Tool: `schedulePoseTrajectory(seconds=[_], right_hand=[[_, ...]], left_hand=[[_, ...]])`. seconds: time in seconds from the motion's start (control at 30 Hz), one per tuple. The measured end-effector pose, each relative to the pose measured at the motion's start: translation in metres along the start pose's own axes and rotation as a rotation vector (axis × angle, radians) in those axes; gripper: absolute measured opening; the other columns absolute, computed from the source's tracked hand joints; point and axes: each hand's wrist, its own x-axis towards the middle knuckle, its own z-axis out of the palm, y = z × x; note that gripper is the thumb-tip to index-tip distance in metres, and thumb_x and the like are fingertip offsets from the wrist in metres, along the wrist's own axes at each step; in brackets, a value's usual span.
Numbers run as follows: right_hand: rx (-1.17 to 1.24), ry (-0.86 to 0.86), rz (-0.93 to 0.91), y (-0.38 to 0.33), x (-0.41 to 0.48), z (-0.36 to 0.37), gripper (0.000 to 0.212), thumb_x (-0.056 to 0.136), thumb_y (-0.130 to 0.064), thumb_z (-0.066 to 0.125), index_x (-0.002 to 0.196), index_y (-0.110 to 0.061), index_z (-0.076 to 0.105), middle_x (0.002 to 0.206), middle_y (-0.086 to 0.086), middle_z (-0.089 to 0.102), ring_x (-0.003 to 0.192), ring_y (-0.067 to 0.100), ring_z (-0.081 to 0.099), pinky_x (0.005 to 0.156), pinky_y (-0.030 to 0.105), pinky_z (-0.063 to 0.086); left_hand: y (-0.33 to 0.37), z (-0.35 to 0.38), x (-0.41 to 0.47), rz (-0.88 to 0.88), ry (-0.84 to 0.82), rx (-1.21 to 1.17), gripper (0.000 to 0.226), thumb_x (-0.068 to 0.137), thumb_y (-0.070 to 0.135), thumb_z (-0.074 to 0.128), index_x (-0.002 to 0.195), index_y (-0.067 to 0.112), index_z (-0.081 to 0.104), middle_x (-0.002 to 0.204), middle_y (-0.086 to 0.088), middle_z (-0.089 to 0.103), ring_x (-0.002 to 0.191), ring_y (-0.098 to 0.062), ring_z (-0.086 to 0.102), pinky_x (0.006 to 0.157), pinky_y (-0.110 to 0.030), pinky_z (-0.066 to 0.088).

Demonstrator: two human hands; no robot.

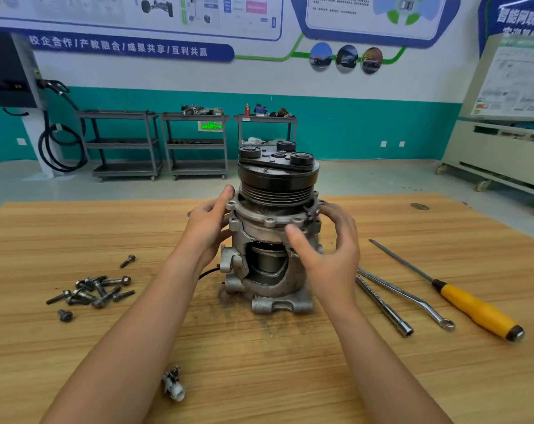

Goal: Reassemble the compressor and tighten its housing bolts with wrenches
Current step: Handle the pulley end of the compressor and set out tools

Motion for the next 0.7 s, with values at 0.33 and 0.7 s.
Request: schedulePoseTrajectory(seconds=[0.33,0.7], right_hand=[[0.014,-0.056,0.122,0.002,0.004,-0.006,0.103,0.059,-0.06,0.074,0.144,-0.032,0.024,0.149,-0.011,0.027,0.134,0.0,0.027,0.104,0.017,0.026],[0.006,-0.286,0.137,0.005,0.007,-0.009,0.134,0.037,-0.072,0.074,0.146,-0.044,0.002,0.145,-0.027,0.02,0.125,-0.016,0.017,0.1,0.015,0.02]], left_hand=[[0.022,0.004,0.006,-0.135,-0.01,0.121,0.042,0.085,0.05,0.056,0.099,0.011,0.063,0.099,-0.007,0.069,0.093,-0.02,0.062,0.083,-0.039,0.049],[-0.004,0.001,-0.006,0.056,-0.053,-0.063,0.033,0.096,0.039,0.042,0.095,0.014,0.064,0.088,0.007,0.074,0.083,-0.005,0.069,0.06,-0.018,0.053]])
